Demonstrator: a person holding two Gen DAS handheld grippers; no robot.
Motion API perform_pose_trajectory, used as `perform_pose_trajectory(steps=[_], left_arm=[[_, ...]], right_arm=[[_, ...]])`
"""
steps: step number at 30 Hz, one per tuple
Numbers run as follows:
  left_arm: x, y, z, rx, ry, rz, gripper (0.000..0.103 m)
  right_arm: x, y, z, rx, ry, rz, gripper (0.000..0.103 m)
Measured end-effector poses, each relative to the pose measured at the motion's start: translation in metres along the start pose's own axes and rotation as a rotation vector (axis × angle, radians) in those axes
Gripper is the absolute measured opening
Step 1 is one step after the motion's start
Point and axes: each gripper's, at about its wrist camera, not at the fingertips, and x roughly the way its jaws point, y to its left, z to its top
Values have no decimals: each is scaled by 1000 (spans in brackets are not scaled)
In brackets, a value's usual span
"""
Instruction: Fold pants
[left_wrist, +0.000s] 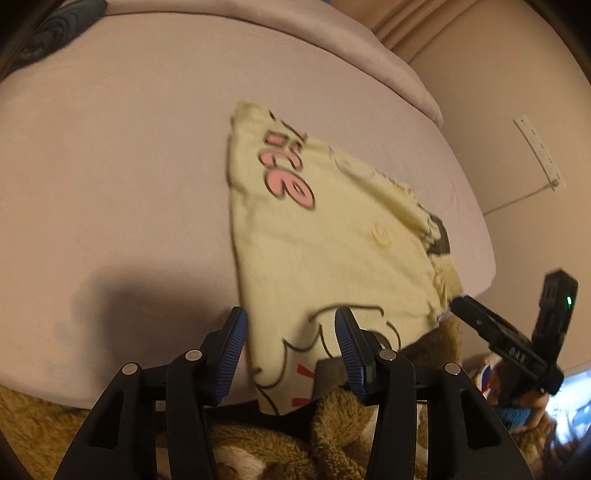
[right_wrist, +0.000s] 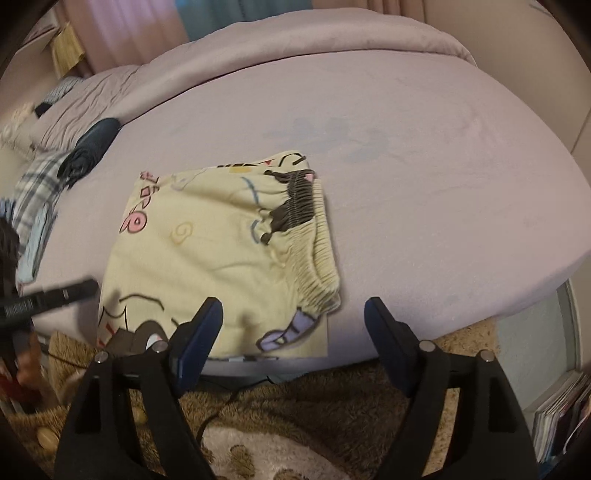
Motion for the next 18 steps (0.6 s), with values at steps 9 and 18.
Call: perform_pose_trajectory(steps=[9, 18], left_arm=[[8, 3, -29, 4, 27, 41, 14], [-1, 7, -32, -13, 41, 29, 11]], right_arm=[[41, 6, -29, 38, 159, 74, 73], [28, -5, -33, 46, 183, 135, 25]])
